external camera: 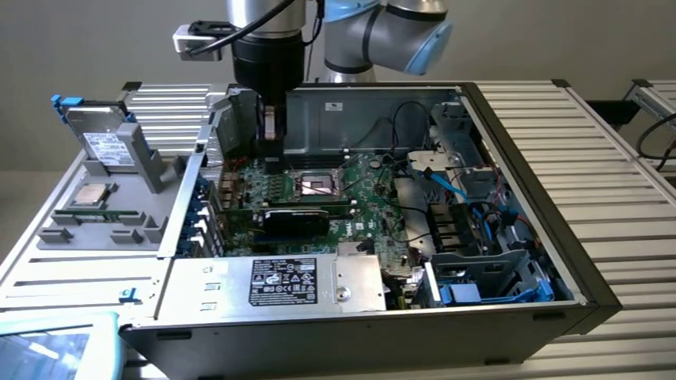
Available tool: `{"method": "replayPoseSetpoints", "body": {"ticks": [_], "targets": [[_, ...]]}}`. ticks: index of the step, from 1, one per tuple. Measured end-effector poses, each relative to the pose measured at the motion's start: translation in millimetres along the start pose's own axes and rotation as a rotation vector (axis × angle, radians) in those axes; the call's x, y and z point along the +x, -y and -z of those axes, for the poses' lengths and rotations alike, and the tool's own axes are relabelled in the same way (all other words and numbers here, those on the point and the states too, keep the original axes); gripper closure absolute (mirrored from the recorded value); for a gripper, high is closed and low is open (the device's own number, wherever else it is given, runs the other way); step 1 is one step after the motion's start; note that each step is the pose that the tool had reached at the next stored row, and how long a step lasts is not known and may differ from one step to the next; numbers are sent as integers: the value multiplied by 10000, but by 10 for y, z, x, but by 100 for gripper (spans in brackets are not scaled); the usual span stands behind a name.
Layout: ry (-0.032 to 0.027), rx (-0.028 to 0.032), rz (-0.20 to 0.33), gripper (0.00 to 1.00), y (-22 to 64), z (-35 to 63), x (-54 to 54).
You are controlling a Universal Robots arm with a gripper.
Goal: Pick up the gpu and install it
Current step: 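Insert the gpu into the slot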
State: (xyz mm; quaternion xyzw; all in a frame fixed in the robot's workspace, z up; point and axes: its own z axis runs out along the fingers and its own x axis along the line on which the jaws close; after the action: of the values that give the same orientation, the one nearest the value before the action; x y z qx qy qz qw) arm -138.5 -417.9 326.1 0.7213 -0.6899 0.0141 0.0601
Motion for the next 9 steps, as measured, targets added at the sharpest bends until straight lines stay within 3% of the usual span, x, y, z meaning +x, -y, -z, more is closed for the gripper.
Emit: {"method": "replayPoseSetpoints", "body": {"ticks": [5,9], "targets": [[5,0,1,88,-123,-51,68],[5,2,2,88,-147,-65,78]]}}
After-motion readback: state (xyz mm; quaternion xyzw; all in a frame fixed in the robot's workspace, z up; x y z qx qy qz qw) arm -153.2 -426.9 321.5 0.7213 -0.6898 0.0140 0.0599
